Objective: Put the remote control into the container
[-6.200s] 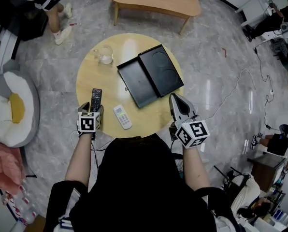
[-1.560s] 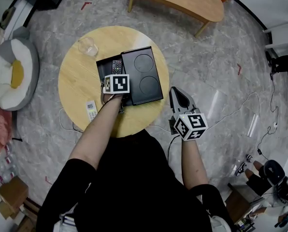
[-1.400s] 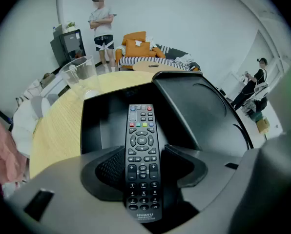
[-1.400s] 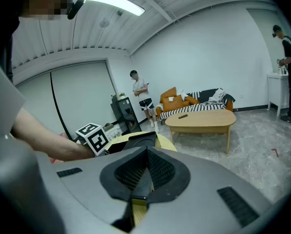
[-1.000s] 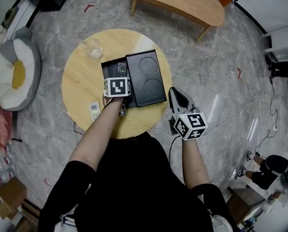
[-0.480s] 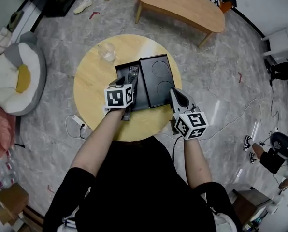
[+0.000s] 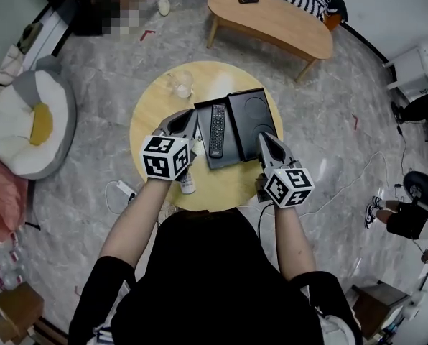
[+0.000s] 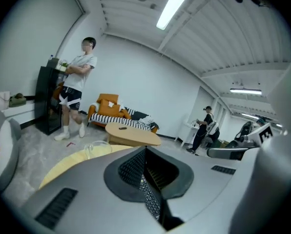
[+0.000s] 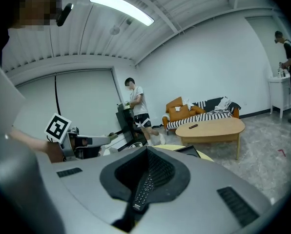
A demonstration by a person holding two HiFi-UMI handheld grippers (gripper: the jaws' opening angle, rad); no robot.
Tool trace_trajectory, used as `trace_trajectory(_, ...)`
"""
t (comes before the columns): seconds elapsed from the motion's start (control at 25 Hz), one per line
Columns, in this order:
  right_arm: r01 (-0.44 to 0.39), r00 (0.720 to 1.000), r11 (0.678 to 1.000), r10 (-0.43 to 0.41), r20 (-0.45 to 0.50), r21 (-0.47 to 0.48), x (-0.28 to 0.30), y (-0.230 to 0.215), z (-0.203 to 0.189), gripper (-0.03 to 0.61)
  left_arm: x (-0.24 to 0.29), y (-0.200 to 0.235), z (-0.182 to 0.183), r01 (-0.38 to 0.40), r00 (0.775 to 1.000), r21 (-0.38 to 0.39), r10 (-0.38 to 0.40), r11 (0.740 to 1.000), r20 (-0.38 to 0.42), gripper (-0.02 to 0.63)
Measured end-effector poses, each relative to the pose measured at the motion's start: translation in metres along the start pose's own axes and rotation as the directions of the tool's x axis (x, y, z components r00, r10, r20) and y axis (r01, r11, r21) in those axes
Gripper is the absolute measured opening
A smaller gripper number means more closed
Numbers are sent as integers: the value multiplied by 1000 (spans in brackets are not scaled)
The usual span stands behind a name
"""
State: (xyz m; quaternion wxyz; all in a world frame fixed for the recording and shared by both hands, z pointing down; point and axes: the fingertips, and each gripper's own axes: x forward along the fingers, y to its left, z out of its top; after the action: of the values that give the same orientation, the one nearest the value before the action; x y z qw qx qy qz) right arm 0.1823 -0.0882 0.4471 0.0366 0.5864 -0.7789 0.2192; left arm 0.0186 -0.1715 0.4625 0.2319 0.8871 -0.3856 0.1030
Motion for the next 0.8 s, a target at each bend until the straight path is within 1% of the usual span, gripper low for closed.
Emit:
trace_trajectory(0.16, 11, 1000, 1000, -11, 28, 5, 1, 17, 5, 9, -37, -5, 19, 83, 994, 94, -89, 992, 62, 9)
trace_trajectory(0.24, 16, 999, 1000, -16, 38, 8, 2, 24, 4, 9, -55, -2, 22, 95, 991, 149, -107, 984, 77, 8)
trace_trajectory(0.32, 20, 999, 1000, -20, 42, 5, 2, 29, 3, 9, -69, 6, 20, 89, 990, 179, -106, 980, 88, 9)
trace_trajectory(0.44, 28, 999, 1000, -28, 47, -5, 2, 35, 1, 9, -82, 23, 14, 73, 991, 162, -90, 984, 98, 9)
trace_trajectory(0.56, 31, 998, 1000, -30, 48, -8, 4, 40, -1, 9, -86, 37, 7, 59, 993, 134, -72, 989, 91, 8)
trace_trajectory(0.72, 32, 998, 999, -32, 46, -12, 5, 45, -2, 9, -87, 47, 2, 53, 994, 56, -58, 997, 92, 6)
trace_trajectory(0.8, 30, 999, 999, -30, 44, -17, 5, 48, -3, 9, -90, 49, 1, 48, 994, 31, -51, 998, 101, 8)
